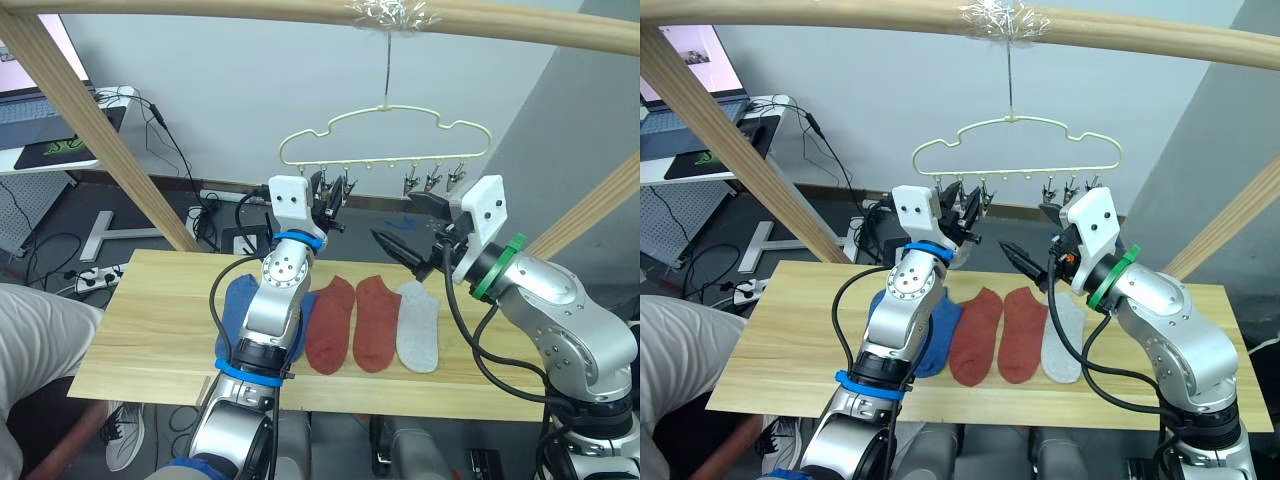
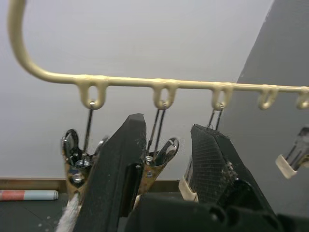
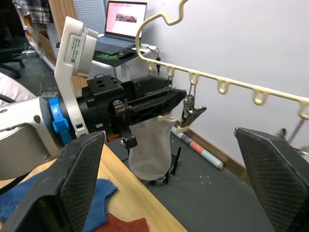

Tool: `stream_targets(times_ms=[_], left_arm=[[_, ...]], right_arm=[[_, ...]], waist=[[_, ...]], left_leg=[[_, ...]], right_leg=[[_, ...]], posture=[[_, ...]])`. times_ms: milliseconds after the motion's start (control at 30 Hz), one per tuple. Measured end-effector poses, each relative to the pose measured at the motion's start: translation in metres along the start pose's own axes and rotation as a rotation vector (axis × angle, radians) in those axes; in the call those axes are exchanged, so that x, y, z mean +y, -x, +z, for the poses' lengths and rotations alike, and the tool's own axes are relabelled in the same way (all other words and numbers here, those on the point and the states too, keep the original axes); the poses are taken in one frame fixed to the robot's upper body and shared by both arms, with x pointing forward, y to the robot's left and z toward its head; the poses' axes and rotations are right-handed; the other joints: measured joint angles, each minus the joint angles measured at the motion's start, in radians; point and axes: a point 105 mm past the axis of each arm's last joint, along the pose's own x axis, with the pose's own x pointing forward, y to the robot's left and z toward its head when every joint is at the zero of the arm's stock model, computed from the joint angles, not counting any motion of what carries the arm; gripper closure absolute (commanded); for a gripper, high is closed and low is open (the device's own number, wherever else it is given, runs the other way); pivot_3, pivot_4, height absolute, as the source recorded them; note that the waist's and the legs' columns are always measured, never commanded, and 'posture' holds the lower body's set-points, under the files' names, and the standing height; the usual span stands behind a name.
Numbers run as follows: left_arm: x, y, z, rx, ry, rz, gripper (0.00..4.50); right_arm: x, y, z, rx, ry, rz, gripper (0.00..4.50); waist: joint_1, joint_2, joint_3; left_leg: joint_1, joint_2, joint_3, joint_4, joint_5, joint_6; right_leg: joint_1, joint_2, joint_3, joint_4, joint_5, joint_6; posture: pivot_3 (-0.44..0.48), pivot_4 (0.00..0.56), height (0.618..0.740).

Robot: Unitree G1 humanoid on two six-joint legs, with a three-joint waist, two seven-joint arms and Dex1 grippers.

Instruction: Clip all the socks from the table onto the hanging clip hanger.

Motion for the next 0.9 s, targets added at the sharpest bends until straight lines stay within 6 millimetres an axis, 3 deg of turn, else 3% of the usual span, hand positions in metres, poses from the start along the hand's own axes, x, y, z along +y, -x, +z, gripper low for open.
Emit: stream_targets(times_ms=[900], left_arm=[[0.016, 0.002, -0.015, 0.059, -0.068, 0.078, 2.74]], right_arm=[[-0.001, 0.000, 0.000, 0.002, -0.007, -0.003, 0.00]], waist=[[-0.030, 0.000, 0.000]], left_leg=[[0.000, 0.000, 0.000, 0.000, 0.001, 0.001]], right_leg=[[0.000, 0.000, 0.000, 0.000, 0.002, 0.001]], posture=[[0.139, 0.206, 0.740]])
